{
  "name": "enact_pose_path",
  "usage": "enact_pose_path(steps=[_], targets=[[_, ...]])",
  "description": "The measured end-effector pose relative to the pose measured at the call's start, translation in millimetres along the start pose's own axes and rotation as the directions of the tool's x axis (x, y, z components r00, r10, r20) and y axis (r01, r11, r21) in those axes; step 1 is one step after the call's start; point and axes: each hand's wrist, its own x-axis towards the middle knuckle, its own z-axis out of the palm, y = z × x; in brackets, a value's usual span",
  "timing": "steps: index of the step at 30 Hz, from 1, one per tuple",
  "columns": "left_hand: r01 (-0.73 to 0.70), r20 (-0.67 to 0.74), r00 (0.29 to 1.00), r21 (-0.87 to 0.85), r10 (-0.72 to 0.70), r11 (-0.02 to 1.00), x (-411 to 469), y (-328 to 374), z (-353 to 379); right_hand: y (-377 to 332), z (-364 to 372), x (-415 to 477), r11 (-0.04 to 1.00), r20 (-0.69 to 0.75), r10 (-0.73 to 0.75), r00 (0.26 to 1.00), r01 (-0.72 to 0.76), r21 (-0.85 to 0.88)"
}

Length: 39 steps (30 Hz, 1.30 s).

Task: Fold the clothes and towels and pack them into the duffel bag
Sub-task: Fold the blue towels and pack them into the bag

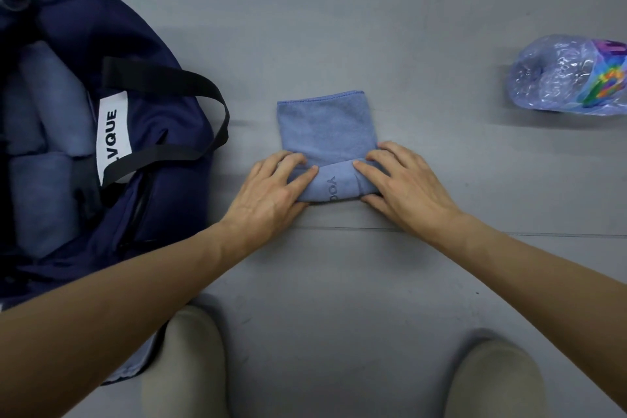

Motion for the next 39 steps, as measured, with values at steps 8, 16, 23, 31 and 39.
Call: enact_pose_path(steps=[8,16,23,31,39], targets=[[0.101,-0.012,0.994,-0.215,-0.106,0.971,4.5,5.7,-18.5,2.2,-11.6,4.4,0.980,0.023,0.046,0.999,-0.050,0.194],[0.300,0.244,0.944,-0.357,-0.222,0.884,3.4,7.6,-12.9,-12.7,-11.5,-2.8,0.933,0.055,0.255,0.965,-0.261,0.246],[0.376,0.238,0.922,-0.357,-0.306,0.855,10.2,4.4,-15.0,-15.0,-8.2,-6.5,0.968,-0.108,0.207,0.972,-0.188,0.163],[-0.125,-0.215,0.970,-0.056,0.110,0.991,12.1,1.1,-4.0,-0.5,11.9,-5.9,1.000,-0.224,-0.008,0.975,0.008,0.000],[-0.048,0.003,0.999,-0.065,0.048,0.997,6.8,-1.8,1.0,2.6,6.3,-8.3,0.999,0.042,0.051,0.998,-0.052,0.015]])
